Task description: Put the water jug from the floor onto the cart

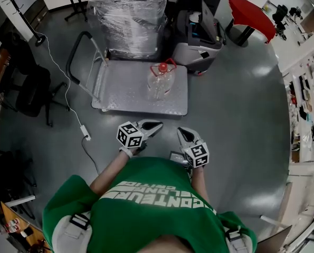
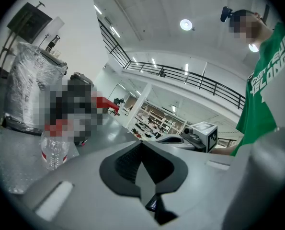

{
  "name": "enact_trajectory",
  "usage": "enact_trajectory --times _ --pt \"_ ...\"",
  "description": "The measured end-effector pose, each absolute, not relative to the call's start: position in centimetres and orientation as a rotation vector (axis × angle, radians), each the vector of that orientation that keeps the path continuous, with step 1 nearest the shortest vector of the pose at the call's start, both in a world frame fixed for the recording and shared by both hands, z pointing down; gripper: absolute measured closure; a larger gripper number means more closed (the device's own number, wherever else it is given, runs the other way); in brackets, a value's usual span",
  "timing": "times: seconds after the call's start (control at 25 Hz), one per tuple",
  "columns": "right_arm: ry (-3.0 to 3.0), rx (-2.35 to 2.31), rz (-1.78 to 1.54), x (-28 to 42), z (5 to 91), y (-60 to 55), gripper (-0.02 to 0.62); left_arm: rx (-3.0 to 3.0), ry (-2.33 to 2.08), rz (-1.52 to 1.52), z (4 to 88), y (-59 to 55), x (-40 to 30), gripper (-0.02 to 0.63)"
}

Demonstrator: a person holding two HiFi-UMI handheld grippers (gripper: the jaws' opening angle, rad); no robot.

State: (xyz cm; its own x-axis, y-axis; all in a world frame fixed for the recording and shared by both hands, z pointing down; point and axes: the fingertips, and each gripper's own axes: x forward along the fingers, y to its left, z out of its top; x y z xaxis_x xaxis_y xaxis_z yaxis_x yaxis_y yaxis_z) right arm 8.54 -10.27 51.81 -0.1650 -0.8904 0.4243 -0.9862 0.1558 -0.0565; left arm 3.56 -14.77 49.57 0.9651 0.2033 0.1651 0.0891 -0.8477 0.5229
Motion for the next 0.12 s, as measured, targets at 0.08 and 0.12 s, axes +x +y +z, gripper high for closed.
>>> enact_trajectory --times 0.08,0.12 --pt "-2.143 1.807 0.466 8.46 51.91 -10.34 0.603 2.577 0.213 0.3 49.79 -14.72 3.46 0.597" --pt "-2.141 1.805 0.466 8.44 51.97 -10.37 0.603 2.576 0.216 0.305 49.91 -14.69 3.41 0.597"
